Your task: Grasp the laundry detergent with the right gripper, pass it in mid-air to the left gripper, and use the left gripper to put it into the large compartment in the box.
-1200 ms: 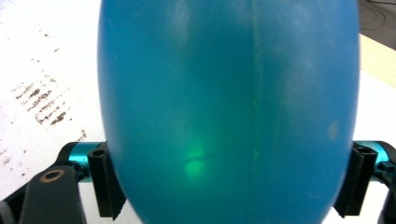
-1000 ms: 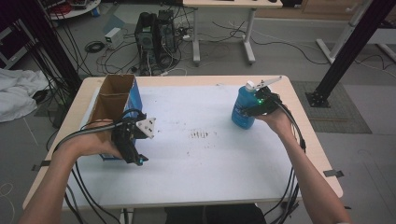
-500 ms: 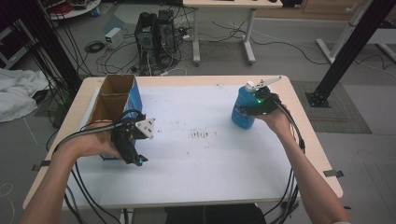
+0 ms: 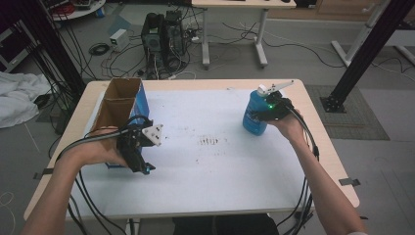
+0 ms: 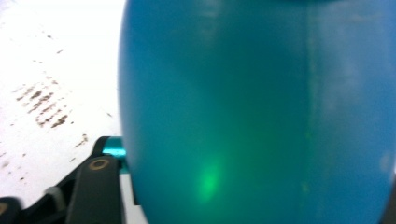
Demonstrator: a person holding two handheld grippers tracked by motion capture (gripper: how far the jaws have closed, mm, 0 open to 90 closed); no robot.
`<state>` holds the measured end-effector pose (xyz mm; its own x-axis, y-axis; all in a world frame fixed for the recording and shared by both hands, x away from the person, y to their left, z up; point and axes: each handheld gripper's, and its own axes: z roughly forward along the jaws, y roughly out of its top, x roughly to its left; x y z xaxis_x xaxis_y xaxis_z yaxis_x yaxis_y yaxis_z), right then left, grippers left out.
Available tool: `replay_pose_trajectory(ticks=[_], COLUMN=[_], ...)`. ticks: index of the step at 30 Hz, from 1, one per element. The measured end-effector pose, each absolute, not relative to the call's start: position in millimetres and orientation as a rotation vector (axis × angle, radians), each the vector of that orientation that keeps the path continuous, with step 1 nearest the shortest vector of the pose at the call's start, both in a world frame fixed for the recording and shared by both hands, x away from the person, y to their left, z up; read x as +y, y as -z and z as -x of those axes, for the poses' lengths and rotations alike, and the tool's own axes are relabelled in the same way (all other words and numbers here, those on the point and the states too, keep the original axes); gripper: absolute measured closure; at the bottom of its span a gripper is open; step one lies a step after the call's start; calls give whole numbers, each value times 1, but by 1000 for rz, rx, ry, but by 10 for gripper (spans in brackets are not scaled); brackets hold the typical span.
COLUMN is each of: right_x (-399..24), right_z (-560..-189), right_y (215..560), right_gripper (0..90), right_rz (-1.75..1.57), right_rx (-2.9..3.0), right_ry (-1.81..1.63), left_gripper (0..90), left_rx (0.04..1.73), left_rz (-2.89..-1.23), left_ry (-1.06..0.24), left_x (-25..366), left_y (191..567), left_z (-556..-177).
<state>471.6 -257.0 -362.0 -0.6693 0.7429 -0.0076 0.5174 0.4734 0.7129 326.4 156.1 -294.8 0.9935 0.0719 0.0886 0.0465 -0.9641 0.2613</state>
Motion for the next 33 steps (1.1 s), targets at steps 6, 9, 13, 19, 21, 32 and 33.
replay_pose_trajectory(ticks=[6,9,13,19,21,32,33], right_x=[-258,-259,-263,-264,-265,-265,-264], right_z=[-474,-475,-476,-477,-477,-475,-472], right_y=[363,363,364,365,365,363,360], right_gripper=[396,405,421,435,442,448,448], right_rz=[-1042,-1052,-1065,-1054,-1052,-997,-969], right_rx=[2417,2426,2423,2425,2426,2465,2483], right_ry=[-1015,-1034,-1073,-1098,-1103,-1123,-1139], left_gripper=[232,233,232,233,233,233,233], left_rx=[94,89,89,91,89,138,139], left_rz=[-2873,-2873,-2875,-2873,-2871,-2858,-2857], left_ry=[-140,-137,-140,-141,-141,-143,-151], left_x=[156,156,156,156,156,156,155], left_y=[296,296,297,296,296,290,287], left_z=[-326,-326,-326,-326,-326,-329,-330])
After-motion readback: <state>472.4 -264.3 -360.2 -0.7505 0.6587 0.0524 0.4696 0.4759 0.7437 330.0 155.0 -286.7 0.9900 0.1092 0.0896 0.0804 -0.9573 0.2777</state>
